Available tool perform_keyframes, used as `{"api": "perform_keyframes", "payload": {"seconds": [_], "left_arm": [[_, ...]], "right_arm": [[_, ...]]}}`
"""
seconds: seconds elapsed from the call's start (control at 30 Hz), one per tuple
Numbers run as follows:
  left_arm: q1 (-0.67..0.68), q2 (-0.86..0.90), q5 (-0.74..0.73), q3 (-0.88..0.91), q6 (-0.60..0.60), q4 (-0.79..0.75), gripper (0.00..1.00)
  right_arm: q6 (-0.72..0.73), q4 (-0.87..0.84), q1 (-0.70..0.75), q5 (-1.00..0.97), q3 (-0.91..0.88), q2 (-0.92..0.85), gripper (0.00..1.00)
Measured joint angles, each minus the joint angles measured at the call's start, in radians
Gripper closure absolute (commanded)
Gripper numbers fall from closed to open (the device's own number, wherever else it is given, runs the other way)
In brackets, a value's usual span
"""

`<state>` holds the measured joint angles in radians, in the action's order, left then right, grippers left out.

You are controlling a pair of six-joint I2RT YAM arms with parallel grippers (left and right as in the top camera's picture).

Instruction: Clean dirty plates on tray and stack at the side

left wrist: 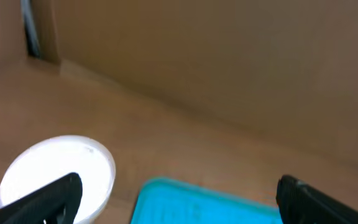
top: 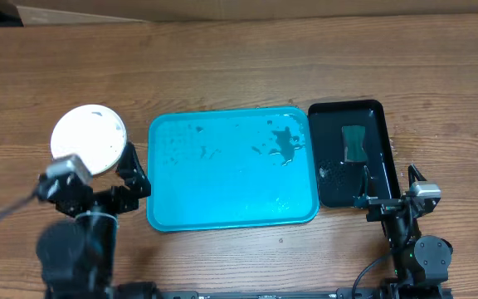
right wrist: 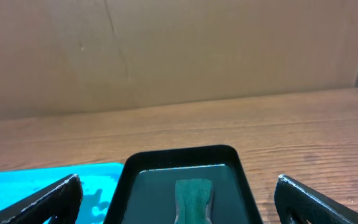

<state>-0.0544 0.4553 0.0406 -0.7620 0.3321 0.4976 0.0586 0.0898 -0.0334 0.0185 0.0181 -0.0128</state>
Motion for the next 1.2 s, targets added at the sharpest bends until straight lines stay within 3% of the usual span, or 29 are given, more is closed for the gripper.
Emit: {"api": "perform_keyframes", "payload": {"seconds": [0.2, 0.37, 0.93, 1.2], "left_arm": [[-0.01, -0.285, 0.003, 0.364, 0.0, -0.492, 0.0], [-0.012, -0.375, 0.002, 0.521, 0.0, -0.65, 0.0], [-0.012, -0.438, 0.002, 0.703, 0.0, -0.666, 0.0], [-0.012, -0.439, 0.002, 0.748, -0.003, -0.536, 0.0]], "right_arm": [[0.0, 0.0, 0.0, 0.0, 0.0, 0.0, 0.0], [0.0, 0.0, 0.0, 0.0, 0.0, 0.0, 0.0], [0.0, 0.0, 0.0, 0.0, 0.0, 0.0, 0.0], [0.0, 0.0, 0.0, 0.0, 0.0, 0.0, 0.0]]}}
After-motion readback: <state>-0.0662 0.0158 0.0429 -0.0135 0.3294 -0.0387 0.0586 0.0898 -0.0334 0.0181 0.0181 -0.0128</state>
